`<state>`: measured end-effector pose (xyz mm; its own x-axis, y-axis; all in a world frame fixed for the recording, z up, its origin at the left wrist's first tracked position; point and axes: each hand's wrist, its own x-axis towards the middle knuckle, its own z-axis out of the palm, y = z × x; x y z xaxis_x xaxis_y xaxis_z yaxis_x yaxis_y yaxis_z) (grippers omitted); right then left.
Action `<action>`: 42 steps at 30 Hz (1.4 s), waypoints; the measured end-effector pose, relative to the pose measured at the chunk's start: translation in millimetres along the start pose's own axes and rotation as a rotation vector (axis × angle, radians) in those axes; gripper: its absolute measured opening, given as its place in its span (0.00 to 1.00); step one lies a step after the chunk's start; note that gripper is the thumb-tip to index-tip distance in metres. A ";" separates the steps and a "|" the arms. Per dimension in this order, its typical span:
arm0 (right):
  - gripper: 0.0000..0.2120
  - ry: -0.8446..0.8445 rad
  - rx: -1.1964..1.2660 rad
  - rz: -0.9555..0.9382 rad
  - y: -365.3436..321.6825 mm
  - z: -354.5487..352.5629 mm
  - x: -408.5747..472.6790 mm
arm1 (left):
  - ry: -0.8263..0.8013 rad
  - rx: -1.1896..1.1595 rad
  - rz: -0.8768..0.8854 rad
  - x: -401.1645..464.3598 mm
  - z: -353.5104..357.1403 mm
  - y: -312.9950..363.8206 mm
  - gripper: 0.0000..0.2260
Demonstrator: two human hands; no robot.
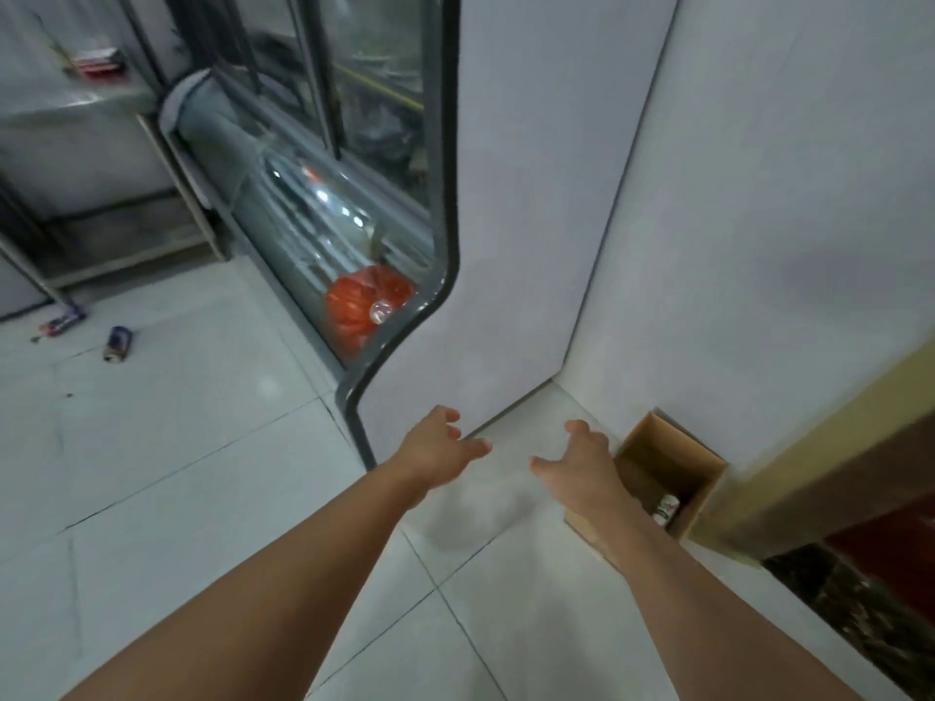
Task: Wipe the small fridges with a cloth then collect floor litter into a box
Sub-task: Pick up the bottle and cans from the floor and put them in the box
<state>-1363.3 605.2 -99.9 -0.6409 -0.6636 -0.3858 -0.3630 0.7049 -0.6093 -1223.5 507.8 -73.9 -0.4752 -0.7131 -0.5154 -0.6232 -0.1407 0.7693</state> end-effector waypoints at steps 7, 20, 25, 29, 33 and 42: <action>0.32 -0.122 -0.068 -0.178 -112.1 112.7 -65.9 | 0.183 -0.109 -0.079 -67.0 -138.5 -100.2 0.28; 0.35 -0.344 -0.195 -0.501 -310.9 324.7 -190.0 | 0.544 -0.316 -0.185 -198.7 -370.9 -279.5 0.29; 0.35 -0.422 -0.198 -0.589 -382.0 382.6 -195.1 | 0.664 -0.358 -0.226 -206.7 -441.1 -313.1 0.29; 0.35 -0.458 -0.205 -0.630 -437.7 423.8 -173.3 | 0.715 -0.396 -0.254 -185.0 -494.3 -327.1 0.29; 0.35 -0.496 -0.210 -0.658 -497.0 460.2 -137.8 | 0.768 -0.421 -0.275 -148.6 -549.7 -331.6 0.29; 0.37 -0.546 -0.173 -0.696 -633.2 523.7 -66.6 | 0.828 -0.479 -0.298 -76.4 -674.0 -330.8 0.29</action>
<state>-736.5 71.9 -51.2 0.1567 -0.9498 -0.2706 -0.6743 0.0973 -0.7320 -562.3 146.0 -34.5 0.3560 -0.8313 -0.4269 -0.2439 -0.5236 0.8163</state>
